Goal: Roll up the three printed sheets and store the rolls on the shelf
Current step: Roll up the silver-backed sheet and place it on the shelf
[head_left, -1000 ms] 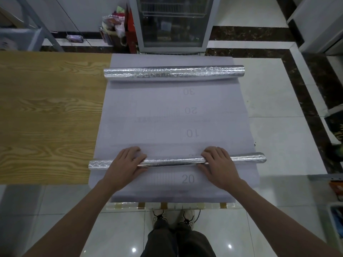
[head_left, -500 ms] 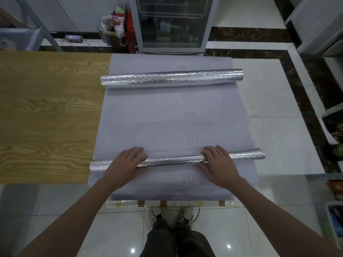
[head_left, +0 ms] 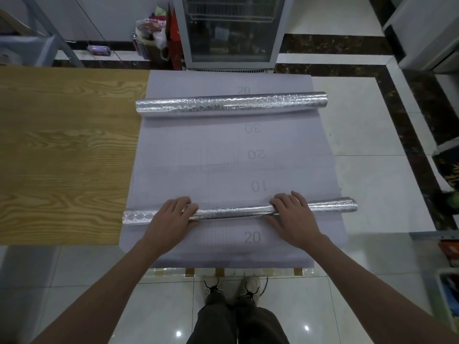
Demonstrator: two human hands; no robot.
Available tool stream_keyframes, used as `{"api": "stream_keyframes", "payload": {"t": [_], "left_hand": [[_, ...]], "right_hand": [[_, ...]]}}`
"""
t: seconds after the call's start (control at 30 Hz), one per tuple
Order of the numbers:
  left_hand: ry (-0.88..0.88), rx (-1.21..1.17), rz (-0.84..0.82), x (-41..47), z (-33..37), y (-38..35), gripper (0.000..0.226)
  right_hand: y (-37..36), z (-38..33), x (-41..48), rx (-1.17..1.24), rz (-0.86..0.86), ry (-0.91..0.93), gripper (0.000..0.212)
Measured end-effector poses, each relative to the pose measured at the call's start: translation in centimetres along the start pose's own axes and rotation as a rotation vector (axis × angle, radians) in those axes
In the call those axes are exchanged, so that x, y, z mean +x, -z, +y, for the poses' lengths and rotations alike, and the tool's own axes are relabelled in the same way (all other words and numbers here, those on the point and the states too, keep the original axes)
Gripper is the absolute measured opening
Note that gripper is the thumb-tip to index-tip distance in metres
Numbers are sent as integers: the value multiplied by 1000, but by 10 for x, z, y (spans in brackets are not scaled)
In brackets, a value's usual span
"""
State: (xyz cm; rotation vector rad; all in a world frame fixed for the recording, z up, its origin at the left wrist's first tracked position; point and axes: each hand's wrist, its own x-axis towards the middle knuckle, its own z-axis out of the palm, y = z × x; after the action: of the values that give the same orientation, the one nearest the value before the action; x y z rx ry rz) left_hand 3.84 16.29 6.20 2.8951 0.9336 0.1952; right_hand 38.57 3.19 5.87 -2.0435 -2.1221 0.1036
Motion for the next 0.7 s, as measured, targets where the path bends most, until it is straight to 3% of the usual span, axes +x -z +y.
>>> {"api": "stream_keyframes", "payload": {"t": [0.13, 0.27, 0.5, 0.7], "left_hand": [[10, 63, 23, -3, 3, -4, 44], [19, 58, -8, -6, 4, -1, 42], [63, 139, 45, -2, 10, -1, 41], [67, 128, 24, -2, 16, 2, 42]], "right_hand": [[1, 0, 2, -33, 12, 11, 57], [2, 0, 7, -54, 40, 30, 39], [3, -3, 6, -31, -48, 21, 56], [0, -3, 6, -40, -29, 44, 42]]}}
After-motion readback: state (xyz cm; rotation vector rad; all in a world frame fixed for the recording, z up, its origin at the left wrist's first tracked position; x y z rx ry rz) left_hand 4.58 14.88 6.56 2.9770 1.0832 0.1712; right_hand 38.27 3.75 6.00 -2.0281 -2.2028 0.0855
